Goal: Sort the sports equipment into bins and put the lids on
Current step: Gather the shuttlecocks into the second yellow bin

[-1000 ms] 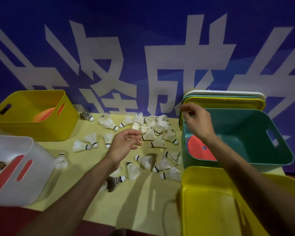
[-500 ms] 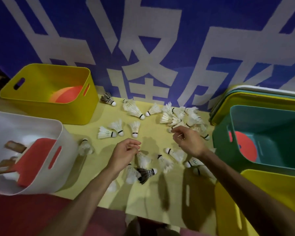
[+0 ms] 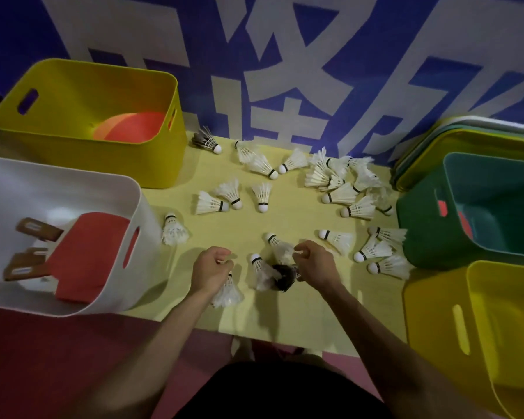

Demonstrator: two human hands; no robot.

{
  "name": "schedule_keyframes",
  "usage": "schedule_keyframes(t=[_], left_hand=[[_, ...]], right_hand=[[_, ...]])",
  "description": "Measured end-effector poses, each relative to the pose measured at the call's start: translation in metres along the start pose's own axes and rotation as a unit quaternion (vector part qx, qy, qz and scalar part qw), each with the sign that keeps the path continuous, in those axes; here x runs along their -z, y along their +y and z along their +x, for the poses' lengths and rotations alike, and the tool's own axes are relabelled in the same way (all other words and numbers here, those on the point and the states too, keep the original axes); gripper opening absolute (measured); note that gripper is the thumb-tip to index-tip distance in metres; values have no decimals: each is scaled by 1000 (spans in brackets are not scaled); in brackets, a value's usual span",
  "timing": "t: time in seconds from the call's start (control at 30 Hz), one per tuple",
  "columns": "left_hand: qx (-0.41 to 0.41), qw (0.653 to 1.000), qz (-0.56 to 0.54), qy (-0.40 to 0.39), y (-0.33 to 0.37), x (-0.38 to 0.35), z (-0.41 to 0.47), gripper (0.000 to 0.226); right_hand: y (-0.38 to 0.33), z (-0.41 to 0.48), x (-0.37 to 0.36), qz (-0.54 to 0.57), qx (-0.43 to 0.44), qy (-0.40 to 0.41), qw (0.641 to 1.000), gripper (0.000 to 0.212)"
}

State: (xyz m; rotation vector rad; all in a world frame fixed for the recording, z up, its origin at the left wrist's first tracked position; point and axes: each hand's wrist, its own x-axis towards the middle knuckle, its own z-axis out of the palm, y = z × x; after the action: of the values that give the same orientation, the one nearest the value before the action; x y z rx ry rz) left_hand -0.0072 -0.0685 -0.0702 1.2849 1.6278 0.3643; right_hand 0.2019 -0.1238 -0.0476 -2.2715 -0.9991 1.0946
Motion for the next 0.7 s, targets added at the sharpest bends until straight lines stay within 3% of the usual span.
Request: schedule_keyframes(t=[0.1,0.2,0.33,0.43,0.7], left_hand=[[27,999,35,7,-14,0,6,27],[66,995,69,-25,-24,-6,8,50],[87,986,131,-61,-35,-19,7,72],[83,985,139,-57,-40,-27,5,64],[58,994,91,-29,-35,-22,4,46]], right_hand=[[7,-8,-15,-14,-7,22,1000,27],[10,-17,-23,-57,3,47,997,32],[14,-21,-33,-79,-24,-5,997,38],[13,-24,-40,-51,-62,-25,996,41],[5,-25,-40,21,-120,17,992,30]])
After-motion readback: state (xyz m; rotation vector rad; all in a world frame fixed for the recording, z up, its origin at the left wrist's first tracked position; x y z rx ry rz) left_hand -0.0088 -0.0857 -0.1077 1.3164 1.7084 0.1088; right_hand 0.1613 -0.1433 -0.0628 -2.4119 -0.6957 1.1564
